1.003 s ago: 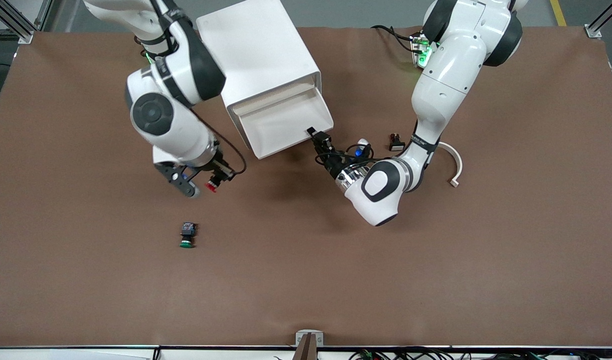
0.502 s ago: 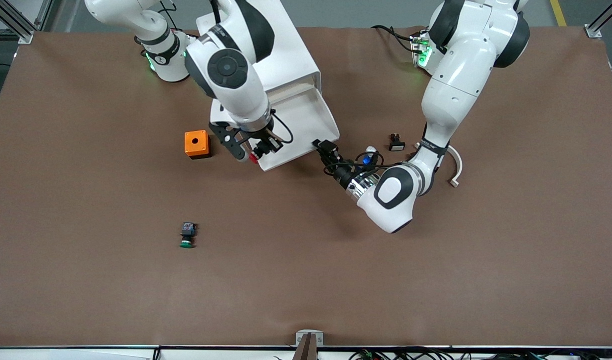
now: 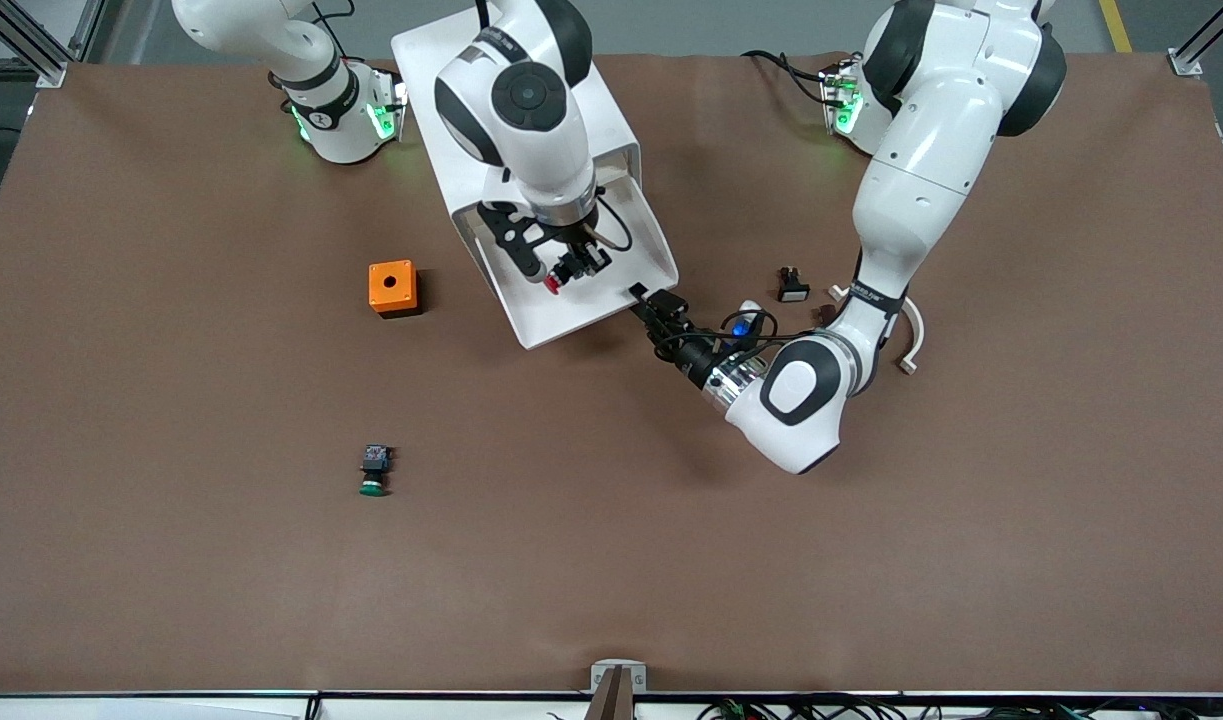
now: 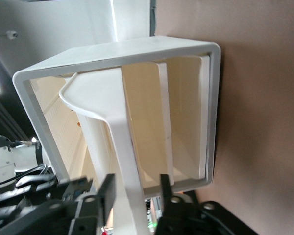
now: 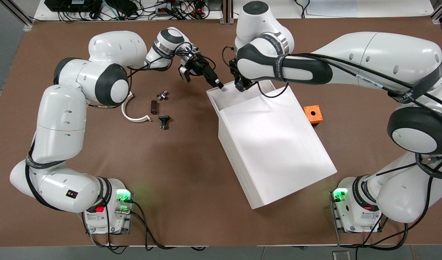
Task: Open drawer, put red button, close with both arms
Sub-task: 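Lower the red button into the open drawer and open the right gripper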
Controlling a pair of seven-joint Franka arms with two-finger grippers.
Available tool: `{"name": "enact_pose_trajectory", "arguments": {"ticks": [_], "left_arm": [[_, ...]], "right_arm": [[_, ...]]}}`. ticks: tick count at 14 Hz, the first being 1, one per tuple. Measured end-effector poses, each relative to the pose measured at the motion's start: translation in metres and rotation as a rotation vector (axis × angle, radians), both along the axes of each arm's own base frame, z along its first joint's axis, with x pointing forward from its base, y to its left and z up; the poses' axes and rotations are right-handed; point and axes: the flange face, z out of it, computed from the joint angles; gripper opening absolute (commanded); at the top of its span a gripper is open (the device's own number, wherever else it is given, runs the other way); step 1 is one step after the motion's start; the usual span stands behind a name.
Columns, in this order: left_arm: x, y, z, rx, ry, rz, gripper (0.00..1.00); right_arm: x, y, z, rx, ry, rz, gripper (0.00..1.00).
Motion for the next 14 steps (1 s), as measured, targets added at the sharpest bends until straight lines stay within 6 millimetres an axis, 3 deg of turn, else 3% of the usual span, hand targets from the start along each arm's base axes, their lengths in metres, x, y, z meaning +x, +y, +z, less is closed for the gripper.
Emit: {"name": "enact_pose_trajectory", "arguments": {"ticks": [6, 7, 8, 9, 14], "left_arm": [[0.021, 0.008, 0.02, -0.212, -0.222, -0.015, 0.87], [0.028, 0.012, 0.026, -0.259, -0.275, -0.016, 0.87], [0.035, 0.017, 0.032, -0.306, -0.332, -0.017, 0.88], [0.042, 0.023, 0.038, -0.351, -0.386, -0.017, 0.88], [0.065, 0.053, 0.04, -0.555, -0.694, -0.073, 0.9]], "right_arm": [[-0.025, 0.03, -0.027, -0.017, -0.015, -0.03, 0.03], [-0.028, 0.034, -0.034, -0.024, -0.018, -0.037, 0.24], [-0.029, 0.037, -0.039, -0.029, -0.019, -0.041, 0.55], [-0.029, 0.038, -0.043, -0.033, -0.018, -0.046, 1.0], [-0.014, 0.037, -0.031, -0.015, -0.041, -0.051, 1.0]]}}
